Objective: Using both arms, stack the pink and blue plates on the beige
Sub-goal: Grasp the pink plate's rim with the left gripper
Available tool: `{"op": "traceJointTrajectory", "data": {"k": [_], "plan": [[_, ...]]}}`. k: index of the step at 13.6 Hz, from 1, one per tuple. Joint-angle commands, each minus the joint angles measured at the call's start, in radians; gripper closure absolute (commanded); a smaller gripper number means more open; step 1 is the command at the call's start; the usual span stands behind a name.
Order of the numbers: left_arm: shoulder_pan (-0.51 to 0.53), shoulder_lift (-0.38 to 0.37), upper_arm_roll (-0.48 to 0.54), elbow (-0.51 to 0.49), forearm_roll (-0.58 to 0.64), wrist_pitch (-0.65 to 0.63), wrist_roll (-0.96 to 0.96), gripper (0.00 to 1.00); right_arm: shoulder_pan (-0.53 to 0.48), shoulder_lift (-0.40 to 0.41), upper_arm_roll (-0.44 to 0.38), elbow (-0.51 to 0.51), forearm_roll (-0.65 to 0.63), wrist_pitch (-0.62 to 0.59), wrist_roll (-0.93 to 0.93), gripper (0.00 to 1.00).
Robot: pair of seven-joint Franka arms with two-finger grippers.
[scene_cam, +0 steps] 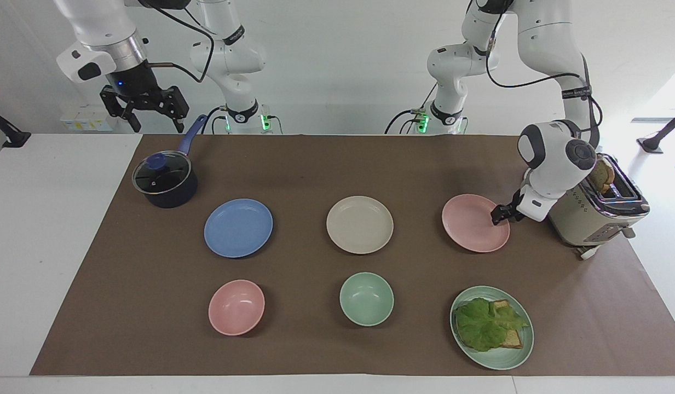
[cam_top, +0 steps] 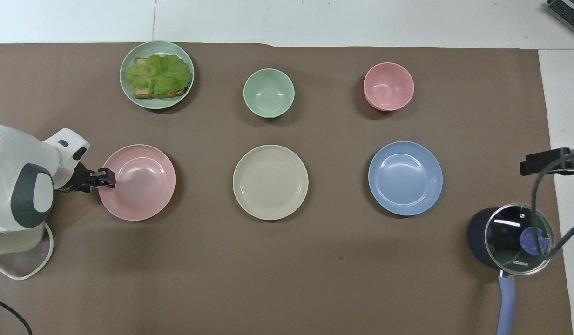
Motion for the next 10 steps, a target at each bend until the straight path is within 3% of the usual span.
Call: {"op": "traceJointTrajectory", "data": {"k": [1,3,7,10], "plan": [[-0.009,-0.02,0.007,0.003,0.012,-0.038,0.002,1.0,-0.005,-0.015,0.001,-0.013,0.021,-0.002,-0.02,0.0],[-0.007,-0.034,0.007,0.029,-0.01,-0.099,-0.004,1.0,-0.005,-0.015,0.001,-0.013,0.021,-0.002,-0.02,0.0],[-0.001,-0.057,0.004,0.253,-0.09,-0.433,-0.005,1.0,-0.005,-0.015,0.001,-0.013,0.021,-0.002,-0.02,0.0],[-0.015,-0.078,-0.004,0.273,-0.208,-0.455,-0.063,1.0,-0.005,-0.015,0.001,-0.013,0.021,-0.002,-0.02,0.0]]}}
